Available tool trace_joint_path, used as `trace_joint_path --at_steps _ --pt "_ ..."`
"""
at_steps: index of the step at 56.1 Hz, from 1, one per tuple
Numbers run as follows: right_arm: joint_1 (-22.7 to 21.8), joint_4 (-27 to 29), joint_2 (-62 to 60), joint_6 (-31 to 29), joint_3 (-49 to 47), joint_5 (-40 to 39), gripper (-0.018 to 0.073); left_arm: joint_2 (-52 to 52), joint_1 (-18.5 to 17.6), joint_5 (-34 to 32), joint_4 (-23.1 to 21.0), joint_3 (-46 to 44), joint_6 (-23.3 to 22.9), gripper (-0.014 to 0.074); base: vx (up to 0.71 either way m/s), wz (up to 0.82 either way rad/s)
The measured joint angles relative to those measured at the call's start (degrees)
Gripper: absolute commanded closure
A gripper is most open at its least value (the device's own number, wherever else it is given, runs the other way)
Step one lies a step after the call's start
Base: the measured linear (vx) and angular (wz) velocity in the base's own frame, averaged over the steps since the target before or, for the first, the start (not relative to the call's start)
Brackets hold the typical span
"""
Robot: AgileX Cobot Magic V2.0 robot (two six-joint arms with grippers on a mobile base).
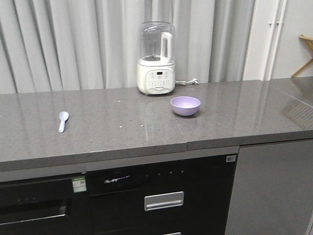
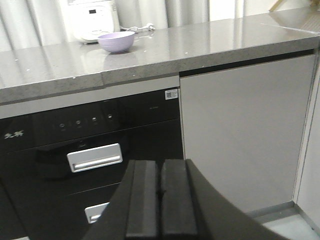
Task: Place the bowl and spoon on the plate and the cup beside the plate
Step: 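Drive the base toward the white spoon and lavender bowl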
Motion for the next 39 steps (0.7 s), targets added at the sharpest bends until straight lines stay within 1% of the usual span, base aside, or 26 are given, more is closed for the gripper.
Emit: trace_joint_path --at_steps 24,39 --pt "0.0 0.0 0.0 0.0 0.0 0.0 0.0568 0.0 0.0 0.0 0.0 0.0 0.0 0.0603 0.29 -0.16" --pt "0.0 0.0 0.0 0.0 0.0 0.0 0.0568 0.0 0.0 0.0 0.0 0.0 0.0 0.0603 0.35 -0.09"
